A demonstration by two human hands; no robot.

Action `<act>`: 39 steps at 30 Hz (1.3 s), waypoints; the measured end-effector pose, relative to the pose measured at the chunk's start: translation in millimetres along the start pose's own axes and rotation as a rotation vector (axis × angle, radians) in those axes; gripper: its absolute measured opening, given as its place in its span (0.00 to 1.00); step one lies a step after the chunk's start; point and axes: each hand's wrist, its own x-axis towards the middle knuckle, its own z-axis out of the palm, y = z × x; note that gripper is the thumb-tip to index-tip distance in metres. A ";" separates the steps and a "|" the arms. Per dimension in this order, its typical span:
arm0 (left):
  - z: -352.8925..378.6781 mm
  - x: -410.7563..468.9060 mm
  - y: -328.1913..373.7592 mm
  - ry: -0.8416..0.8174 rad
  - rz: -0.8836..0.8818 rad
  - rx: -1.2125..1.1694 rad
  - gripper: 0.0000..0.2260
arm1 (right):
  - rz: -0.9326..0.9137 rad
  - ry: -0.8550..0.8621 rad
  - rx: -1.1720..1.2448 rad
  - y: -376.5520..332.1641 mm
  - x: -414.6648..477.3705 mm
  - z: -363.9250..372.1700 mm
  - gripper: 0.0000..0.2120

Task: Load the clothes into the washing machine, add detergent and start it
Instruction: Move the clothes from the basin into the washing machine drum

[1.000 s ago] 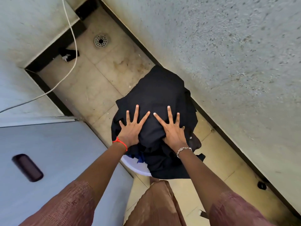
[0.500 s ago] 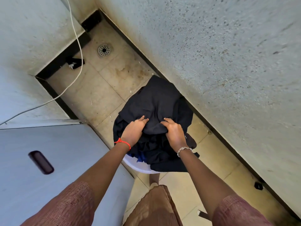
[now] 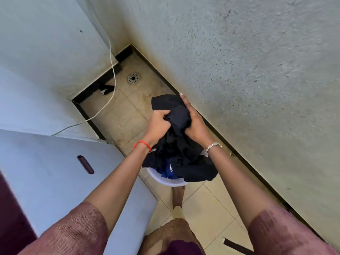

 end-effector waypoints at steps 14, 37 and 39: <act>0.0 -69.3 -75.0 -0.106 -0.340 0.160 0.68 | 0.299 0.611 0.562 -78.5 -34.4 -33.3 0.21; 16.5 -24.8 -12.3 -0.245 -0.018 0.356 0.12 | 0.669 0.272 1.243 -105.2 -102.4 -80.2 0.07; 7.5 -30.0 -20.6 -0.197 -0.018 0.275 0.15 | 0.606 0.462 1.139 -99.2 -101.2 -83.7 0.07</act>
